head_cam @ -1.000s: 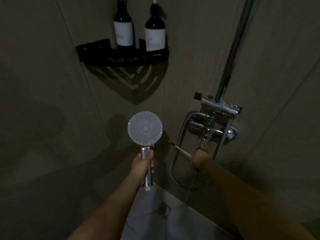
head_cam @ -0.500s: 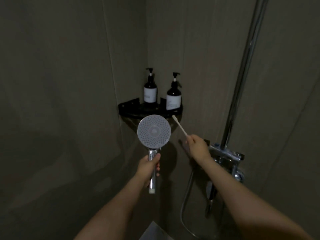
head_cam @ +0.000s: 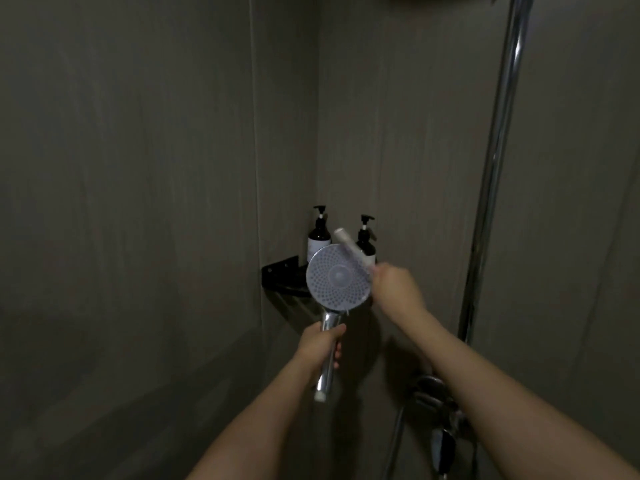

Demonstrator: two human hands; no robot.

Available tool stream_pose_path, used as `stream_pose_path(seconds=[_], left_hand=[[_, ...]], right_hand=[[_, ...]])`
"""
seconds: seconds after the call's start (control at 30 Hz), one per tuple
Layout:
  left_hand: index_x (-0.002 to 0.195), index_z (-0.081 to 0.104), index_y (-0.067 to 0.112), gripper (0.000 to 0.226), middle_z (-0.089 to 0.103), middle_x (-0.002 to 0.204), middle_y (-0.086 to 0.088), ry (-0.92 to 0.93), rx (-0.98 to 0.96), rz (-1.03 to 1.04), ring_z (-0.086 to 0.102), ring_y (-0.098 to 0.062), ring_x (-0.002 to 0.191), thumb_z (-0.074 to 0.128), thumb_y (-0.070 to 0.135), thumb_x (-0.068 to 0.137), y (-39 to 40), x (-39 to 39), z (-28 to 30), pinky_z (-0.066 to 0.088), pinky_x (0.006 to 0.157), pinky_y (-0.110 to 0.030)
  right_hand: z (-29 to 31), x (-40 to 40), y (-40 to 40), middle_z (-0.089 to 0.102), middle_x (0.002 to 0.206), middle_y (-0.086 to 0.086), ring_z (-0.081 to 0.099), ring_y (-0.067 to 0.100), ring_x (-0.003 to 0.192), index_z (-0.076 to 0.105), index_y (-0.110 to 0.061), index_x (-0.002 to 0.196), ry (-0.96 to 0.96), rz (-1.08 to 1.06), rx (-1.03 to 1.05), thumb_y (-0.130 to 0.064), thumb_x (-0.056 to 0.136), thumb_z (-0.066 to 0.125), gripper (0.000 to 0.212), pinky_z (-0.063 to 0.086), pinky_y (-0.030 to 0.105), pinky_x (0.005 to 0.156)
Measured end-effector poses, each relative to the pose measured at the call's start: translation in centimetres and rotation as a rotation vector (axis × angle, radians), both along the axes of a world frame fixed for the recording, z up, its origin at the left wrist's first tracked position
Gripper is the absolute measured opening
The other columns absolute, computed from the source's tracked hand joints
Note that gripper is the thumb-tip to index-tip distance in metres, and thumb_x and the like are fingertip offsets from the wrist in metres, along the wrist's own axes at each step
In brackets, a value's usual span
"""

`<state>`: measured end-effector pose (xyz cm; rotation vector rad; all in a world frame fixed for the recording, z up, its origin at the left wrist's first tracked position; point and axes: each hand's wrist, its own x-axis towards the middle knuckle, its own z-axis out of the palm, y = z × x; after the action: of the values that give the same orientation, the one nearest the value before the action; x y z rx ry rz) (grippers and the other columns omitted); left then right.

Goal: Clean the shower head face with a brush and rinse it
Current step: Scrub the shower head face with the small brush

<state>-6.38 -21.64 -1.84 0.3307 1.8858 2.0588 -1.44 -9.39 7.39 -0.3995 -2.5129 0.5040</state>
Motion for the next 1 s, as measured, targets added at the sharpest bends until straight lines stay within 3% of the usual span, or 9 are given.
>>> stream_pose_path(seconds=[0.07, 0.23, 0.37, 0.53, 0.7, 0.77, 0.83, 0.9, 1.0], left_hand=[[0.072, 0.046, 0.013, 0.021, 0.042, 0.055, -0.006, 0.007, -0.003, -0.004, 0.038, -0.009, 0.032, 0.054, 0.01, 0.09, -0.2, -0.4, 0.3, 0.032, 0.034, -0.015], [0.071, 0.045, 0.013, 0.021, 0.043, 0.054, -0.006, 0.014, -0.018, -0.001, 0.039, -0.009, 0.03, 0.056, 0.012, 0.09, -0.5, -1.2, 0.7, 0.033, 0.035, -0.015], [0.07, 0.046, 0.013, 0.022, 0.043, 0.054, -0.006, 0.035, -0.018, 0.003, 0.039, -0.01, 0.032, 0.055, 0.011, 0.089, -0.4, -1.5, 0.9, 0.033, 0.035, -0.015], [0.071, 0.045, 0.014, 0.021, 0.044, 0.053, -0.004, 0.026, -0.025, 0.001, 0.039, -0.009, 0.033, 0.056, 0.013, 0.089, -0.4, -1.0, 0.7, 0.033, 0.037, -0.016], [0.071, 0.045, 0.013, 0.022, 0.043, 0.053, -0.005, 0.019, 0.017, -0.005, 0.038, -0.008, 0.029, 0.054, 0.01, 0.09, -0.3, -0.1, 0.9, 0.032, 0.034, -0.014], [0.069, 0.045, 0.014, 0.023, 0.043, 0.052, -0.005, 0.023, 0.002, -0.006, 0.038, -0.008, 0.03, 0.054, 0.011, 0.09, -0.6, 0.3, 1.0, 0.032, 0.035, -0.014], [0.068, 0.045, 0.014, 0.024, 0.043, 0.052, -0.004, 0.021, -0.006, 0.007, 0.038, -0.009, 0.031, 0.055, 0.011, 0.09, -0.9, 0.5, 0.7, 0.032, 0.036, -0.014], [0.069, 0.046, 0.014, 0.023, 0.043, 0.052, -0.004, 0.011, 0.0, 0.023, 0.038, -0.009, 0.032, 0.056, 0.012, 0.089, -1.1, 0.4, 0.6, 0.032, 0.036, -0.015], [0.069, 0.047, 0.012, 0.022, 0.043, 0.052, -0.006, 0.01, 0.007, 0.022, 0.039, -0.009, 0.031, 0.055, 0.01, 0.089, -1.1, 0.5, 0.5, 0.032, 0.035, -0.015]], right_hand=[[-1.3, -0.4, -1.9, 0.064, 0.093, 0.009, 0.057, 0.02, 0.074, 0.058, -0.014, 0.115, -0.103, 0.127, 0.102, -0.022, 0.098, 0.037, 0.028, 0.052, 0.032, 0.067], [0.6, -1.2, 1.2, 0.065, 0.106, 0.016, 0.061, 0.03, 0.086, 0.058, -0.005, 0.117, -0.074, -0.099, -0.026, -0.013, 0.098, 0.032, 0.034, 0.044, 0.032, 0.067], [-0.4, -0.5, -2.2, 0.065, 0.103, 0.011, 0.064, 0.025, 0.087, 0.054, -0.012, 0.12, -0.115, 0.122, 0.103, -0.019, 0.099, 0.037, 0.029, 0.043, 0.029, 0.064], [0.3, -0.3, 1.1, 0.064, 0.098, 0.01, 0.058, 0.023, 0.078, 0.059, -0.003, 0.112, -0.118, -0.152, -0.033, -0.016, 0.1, 0.031, 0.033, 0.042, 0.03, 0.064], [-2.0, 1.1, -2.8, 0.065, 0.104, 0.012, 0.065, 0.029, 0.093, 0.057, -0.007, 0.112, -0.114, 0.088, 0.082, -0.016, 0.099, 0.034, 0.028, 0.047, 0.033, 0.069], [-1.4, 0.6, -0.9, 0.065, 0.104, 0.014, 0.064, 0.028, 0.09, 0.059, -0.005, 0.113, -0.116, -0.063, -0.06, -0.015, 0.098, 0.034, 0.03, 0.051, 0.036, 0.074], [-0.6, 0.7, 1.0, 0.065, 0.098, 0.015, 0.058, 0.024, 0.078, 0.06, -0.003, 0.112, -0.055, -0.131, -0.152, -0.015, 0.1, 0.032, 0.033, 0.047, 0.033, 0.068], [-0.2, 1.4, 0.0, 0.065, 0.093, 0.014, 0.057, 0.023, 0.073, 0.059, -0.004, 0.11, -0.036, -0.065, -0.057, -0.017, 0.1, 0.033, 0.031, 0.046, 0.031, 0.063], [-2.1, 2.2, -3.7, 0.066, 0.1, 0.014, 0.066, 0.03, 0.088, 0.057, -0.009, 0.112, -0.11, 0.178, 0.108, -0.019, 0.099, 0.034, 0.028, 0.053, 0.039, 0.072]])
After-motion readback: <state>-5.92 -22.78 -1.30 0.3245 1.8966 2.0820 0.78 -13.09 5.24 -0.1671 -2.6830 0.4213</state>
